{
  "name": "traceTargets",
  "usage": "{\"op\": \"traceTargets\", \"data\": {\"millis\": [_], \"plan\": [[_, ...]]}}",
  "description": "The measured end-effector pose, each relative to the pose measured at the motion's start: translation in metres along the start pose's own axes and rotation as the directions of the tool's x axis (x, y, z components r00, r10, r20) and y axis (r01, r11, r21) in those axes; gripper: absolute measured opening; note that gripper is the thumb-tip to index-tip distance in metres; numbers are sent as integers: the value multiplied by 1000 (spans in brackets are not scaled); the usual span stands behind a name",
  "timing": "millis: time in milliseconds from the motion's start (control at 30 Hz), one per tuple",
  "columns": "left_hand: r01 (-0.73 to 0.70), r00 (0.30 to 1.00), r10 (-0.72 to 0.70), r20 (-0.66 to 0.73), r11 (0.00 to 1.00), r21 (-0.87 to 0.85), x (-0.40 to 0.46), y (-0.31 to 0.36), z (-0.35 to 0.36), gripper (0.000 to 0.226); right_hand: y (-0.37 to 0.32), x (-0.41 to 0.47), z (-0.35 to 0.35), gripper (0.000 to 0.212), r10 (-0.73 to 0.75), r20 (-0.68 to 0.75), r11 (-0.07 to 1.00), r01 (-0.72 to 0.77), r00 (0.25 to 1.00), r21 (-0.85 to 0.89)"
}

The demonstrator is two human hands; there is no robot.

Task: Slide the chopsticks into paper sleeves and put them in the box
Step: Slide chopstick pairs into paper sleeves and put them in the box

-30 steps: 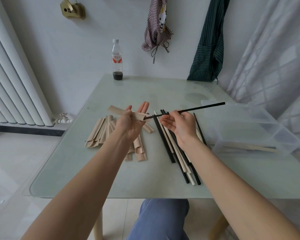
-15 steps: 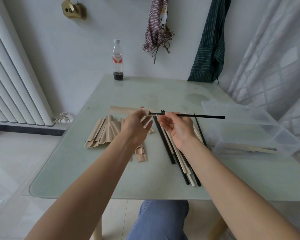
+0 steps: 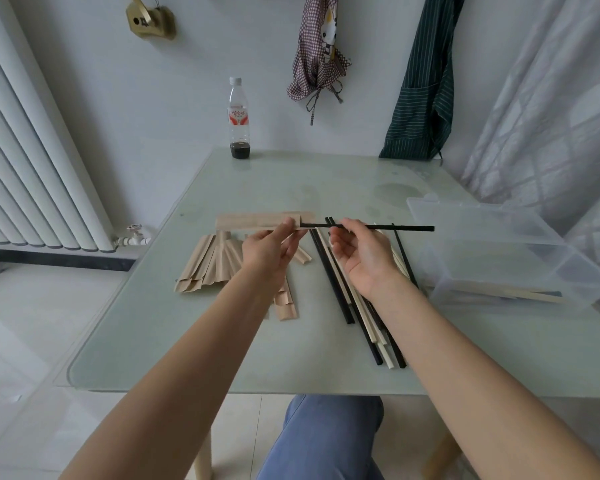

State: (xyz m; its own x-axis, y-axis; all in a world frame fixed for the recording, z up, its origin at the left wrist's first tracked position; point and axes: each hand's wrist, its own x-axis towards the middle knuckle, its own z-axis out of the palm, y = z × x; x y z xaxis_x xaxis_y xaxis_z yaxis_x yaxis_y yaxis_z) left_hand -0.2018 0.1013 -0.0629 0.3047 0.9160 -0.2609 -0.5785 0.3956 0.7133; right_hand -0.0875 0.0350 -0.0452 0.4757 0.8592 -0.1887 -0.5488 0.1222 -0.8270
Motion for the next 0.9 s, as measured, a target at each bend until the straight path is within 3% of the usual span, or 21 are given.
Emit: {"op": "traceTargets", "data": {"millis": [100, 267, 400, 600, 733, 900], "plan": [[3, 1000, -2, -4, 1000, 19, -2, -1, 0, 7, 2, 2, -3, 18, -14, -38, 1000, 14, 999, -6], [7, 1000, -7, 2, 1000, 19, -4, -2, 1, 7, 7, 0, 1, 14, 24, 30, 999, -23, 999, -37], [-18, 1000, 18, -18, 1000, 2, -3, 5, -6, 18, 1, 4, -5, 15, -3, -68, 1000, 5, 998, 28], [-7, 1000, 8, -17, 1000, 10, -7, 5, -5, 11, 7, 2, 1, 15, 8, -3, 1000, -8, 1000, -2], [-14, 1000, 14, -18, 1000, 20, -6, 10, -9, 21, 4, 4, -3, 15, -13, -71, 999, 16, 997, 47], [8, 1000, -8, -14, 999, 42, -8, 5, -8, 16, 13, 3, 1, 14, 8, 51, 998, -5, 999, -66]]}}
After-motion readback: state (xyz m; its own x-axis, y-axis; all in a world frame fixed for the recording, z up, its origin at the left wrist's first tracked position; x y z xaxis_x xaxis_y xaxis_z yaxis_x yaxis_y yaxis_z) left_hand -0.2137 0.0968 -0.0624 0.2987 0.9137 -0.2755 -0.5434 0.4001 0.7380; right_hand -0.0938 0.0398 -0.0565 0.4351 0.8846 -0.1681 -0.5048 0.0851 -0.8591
